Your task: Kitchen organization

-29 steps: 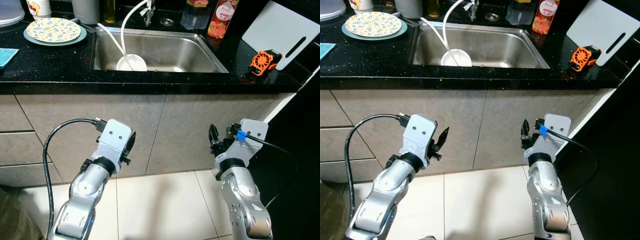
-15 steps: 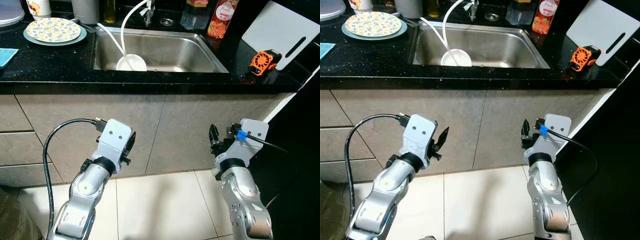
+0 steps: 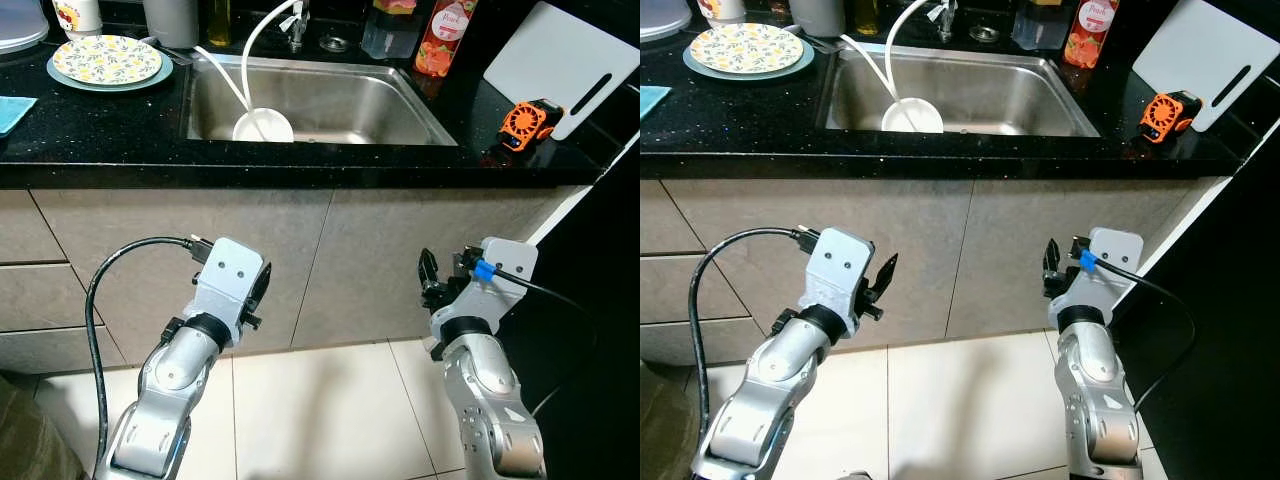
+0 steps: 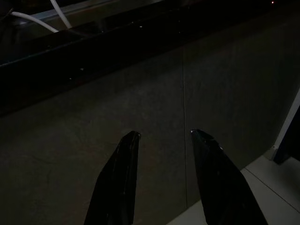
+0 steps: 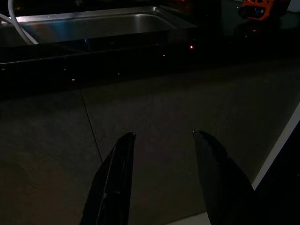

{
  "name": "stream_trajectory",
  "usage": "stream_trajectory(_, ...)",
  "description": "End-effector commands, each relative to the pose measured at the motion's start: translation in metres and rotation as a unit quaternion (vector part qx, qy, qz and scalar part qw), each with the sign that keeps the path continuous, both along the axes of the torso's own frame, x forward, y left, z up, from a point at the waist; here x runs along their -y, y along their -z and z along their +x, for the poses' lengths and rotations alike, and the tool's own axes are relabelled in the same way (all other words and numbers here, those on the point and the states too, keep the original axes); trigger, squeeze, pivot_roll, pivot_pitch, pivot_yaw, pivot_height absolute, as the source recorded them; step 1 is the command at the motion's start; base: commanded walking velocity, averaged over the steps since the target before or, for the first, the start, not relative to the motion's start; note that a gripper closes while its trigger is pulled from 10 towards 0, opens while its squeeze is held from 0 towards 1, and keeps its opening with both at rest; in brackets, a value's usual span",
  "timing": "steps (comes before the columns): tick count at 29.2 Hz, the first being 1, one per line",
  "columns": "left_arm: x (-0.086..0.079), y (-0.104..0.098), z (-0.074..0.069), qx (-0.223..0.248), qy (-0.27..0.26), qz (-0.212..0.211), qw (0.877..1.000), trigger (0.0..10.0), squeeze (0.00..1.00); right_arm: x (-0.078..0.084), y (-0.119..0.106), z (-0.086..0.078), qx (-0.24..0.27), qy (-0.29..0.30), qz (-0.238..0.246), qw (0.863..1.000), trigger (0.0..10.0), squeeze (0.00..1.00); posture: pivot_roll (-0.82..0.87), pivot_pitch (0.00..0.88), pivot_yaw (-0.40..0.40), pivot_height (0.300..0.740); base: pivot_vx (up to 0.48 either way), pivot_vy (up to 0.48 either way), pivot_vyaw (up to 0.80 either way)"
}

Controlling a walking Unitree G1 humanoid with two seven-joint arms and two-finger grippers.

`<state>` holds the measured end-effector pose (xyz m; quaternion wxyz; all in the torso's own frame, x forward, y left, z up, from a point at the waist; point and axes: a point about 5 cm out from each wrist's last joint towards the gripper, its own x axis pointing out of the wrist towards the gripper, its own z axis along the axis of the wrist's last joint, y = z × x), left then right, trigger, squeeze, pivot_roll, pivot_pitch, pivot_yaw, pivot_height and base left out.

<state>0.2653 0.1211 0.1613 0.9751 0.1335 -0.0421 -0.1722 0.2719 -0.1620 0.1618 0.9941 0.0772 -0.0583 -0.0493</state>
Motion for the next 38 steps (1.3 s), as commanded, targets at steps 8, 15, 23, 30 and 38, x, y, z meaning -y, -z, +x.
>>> stream_trajectory(8,0.0035,0.002,-0.0011,-0.004,0.004,-0.007,1.0,10.0,0.0,0.0059,0.0024,-0.0017,-0.008,0.006,-0.003,1.0,10.0,0.0,0.19,0.081,-0.123,0.74,0.0,0.0,0.0)
stream_trajectory(15,0.0031,0.0026,-0.0014,-0.003,0.005,-0.002,1.0,10.0,0.0,0.003,0.0022,-0.0007,-0.006,0.004,-0.002,1.0,10.0,0.0,0.2,0.072,-0.117,0.74,0.0,0.0,0.0)
stream_trajectory(23,0.0026,0.0034,-0.0013,-0.004,0.004,-0.002,1.0,10.0,0.0,0.0018,0.0024,-0.0004,-0.005,0.001,-0.002,1.0,10.0,0.0,0.2,0.064,-0.118,0.74,0.0,0.0,0.0)
stream_trajectory(30,0.0019,0.0038,-0.0011,-0.006,0.002,-0.005,1.0,10.0,0.0,0.0045,0.0042,-0.0023,-0.008,0.005,-0.002,1.0,10.0,0.0,0.2,0.064,-0.118,0.74,0.0,0.0,0.0)
stream_trajectory(38,0.0018,0.0032,-0.0011,-0.004,0.002,-0.003,1.0,10.0,0.0,0.0028,0.0028,-0.0014,-0.005,0.003,-0.002,1.0,10.0,0.0,0.2,0.067,-0.116,0.74,0.0,0.0,0.0)
